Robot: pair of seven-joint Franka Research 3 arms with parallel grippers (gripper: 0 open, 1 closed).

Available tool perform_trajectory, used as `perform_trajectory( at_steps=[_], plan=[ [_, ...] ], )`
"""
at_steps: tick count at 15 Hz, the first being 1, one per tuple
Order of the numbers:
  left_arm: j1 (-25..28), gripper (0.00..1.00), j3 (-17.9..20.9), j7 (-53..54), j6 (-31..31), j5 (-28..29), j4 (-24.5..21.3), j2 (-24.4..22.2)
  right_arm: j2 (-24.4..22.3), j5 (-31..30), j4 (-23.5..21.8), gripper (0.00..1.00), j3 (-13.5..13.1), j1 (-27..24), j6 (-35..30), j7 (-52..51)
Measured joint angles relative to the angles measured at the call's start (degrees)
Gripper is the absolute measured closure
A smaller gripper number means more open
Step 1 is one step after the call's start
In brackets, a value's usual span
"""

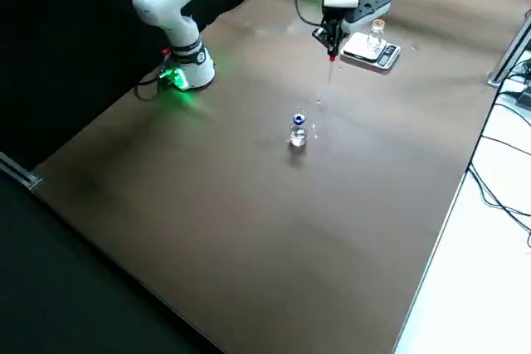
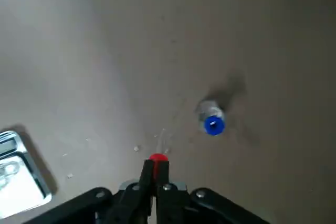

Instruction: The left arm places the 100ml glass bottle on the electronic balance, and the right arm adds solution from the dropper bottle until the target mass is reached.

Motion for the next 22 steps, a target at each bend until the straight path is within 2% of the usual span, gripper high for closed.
perform_trajectory(
  at_steps=[2,4,9,13,17,22],
  plan=[
    [0.1,0.0,0.0,0.0,0.0,0.0,0.0,-0.2,0.0,-2.0,-2.1,0.95,0.0,-0.4,2.6,-0.1],
    [0.2,0.0,0.0,0.0,0.0,0.0,0.0,-0.5,0.2,-2.4,-6.5,0.95,0.1,-1.7,6.7,-3.4],
    [0.2,0.0,0.0,-0.3,0.8,0.0,0.0,-0.7,0.0,-2.4,-9.8,0.95,0.1,-3.6,8.8,-8.5],
    [0.2,0.0,0.0,-0.5,1.8,0.0,0.1,-1.4,-1.2,-2.4,-14.7,0.95,0.1,-5.0,13.1,-11.7],
    [0.0,0.0,0.0,-0.5,1.8,0.0,0.2,-3.7,-2.6,-2.4,-18.0,0.95,0.1,-5.8,13.9,-14.3],
    [-0.3,0.0,-0.4,-0.5,1.8,0.0,-0.3,-3.6,-4.2,-2.4,-19.9,0.95,0.1,-6.3,14.3,-16.5]
  ],
)
